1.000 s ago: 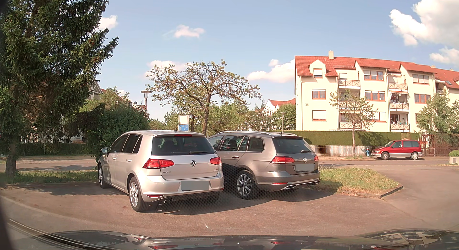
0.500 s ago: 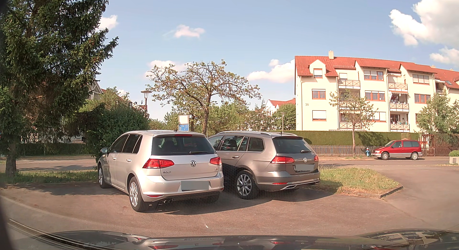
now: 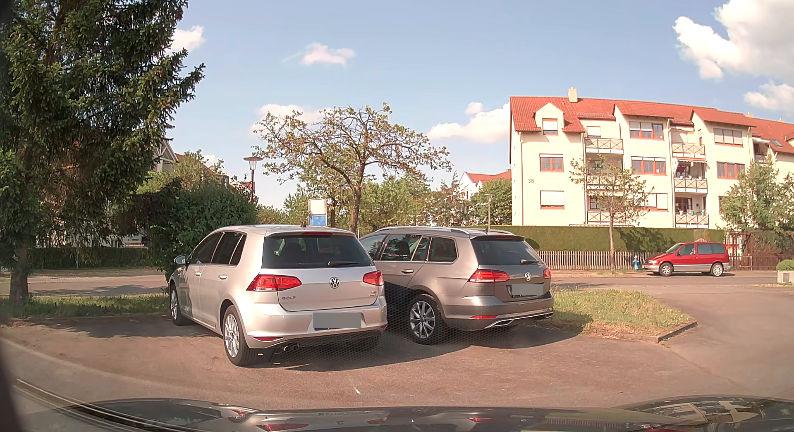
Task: Follow the waypoints while adhering to traffic rules and regulations
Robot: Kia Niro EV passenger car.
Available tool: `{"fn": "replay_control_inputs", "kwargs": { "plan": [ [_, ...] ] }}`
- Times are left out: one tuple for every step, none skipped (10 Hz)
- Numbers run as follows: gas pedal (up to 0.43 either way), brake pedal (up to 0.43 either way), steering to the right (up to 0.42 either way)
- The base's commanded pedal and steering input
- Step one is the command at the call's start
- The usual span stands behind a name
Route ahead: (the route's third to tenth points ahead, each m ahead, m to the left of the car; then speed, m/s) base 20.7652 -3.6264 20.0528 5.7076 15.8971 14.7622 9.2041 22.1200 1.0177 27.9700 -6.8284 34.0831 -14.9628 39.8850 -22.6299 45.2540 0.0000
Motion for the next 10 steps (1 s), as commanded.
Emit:
{"fn": "replay_control_inputs", "kwargs": {
  "plan": [
    [0.000, 0.384, -0.465],
    [0.000, 0.384, -0.465],
    [0.000, 0.390, -0.465],
    [0.000, 0.396, -0.465],
    [0.000, 0.415, -0.464],
    [0.000, 0.445, -0.464],
    [0.000, 0.445, -0.464],
    [0.000, 0.445, -0.464],
    [0.000, 0.445, -0.463],
    [0.000, 0.445, -0.462]
  ]
}}
